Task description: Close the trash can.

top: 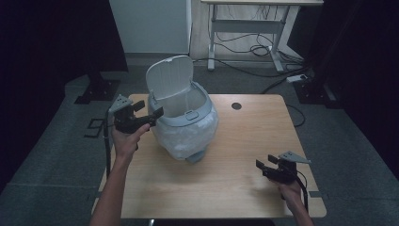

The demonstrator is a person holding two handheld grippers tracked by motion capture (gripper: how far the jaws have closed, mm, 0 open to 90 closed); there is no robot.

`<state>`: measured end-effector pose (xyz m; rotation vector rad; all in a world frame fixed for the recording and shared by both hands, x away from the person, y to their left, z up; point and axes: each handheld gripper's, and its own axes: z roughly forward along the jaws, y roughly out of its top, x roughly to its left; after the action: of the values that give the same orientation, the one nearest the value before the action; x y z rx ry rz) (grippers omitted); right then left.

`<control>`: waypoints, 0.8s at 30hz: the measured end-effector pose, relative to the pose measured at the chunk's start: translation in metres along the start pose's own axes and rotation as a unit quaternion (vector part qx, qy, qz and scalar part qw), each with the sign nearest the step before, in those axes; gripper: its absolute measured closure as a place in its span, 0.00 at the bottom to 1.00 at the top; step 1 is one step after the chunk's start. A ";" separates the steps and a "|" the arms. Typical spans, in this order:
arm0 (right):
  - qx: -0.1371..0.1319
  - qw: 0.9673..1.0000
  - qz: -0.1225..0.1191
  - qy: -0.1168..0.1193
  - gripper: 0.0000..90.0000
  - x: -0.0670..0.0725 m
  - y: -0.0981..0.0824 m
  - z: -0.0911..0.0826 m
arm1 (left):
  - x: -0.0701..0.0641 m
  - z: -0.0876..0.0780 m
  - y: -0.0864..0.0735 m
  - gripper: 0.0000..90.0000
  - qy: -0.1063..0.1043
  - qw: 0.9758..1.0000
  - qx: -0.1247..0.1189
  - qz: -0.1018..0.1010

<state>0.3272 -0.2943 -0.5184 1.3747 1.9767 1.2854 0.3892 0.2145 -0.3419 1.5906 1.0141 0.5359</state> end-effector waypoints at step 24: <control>-0.001 1.000 0.013 0.003 0.38 -0.005 0.000 -0.002 | 0.022 0.038 0.044 0.16 0.013 1.000 0.007 0.007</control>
<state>0.3276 -0.3002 -0.5182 1.4019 1.9665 1.3048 0.4452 0.2112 -0.3145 1.6073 1.0286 0.5630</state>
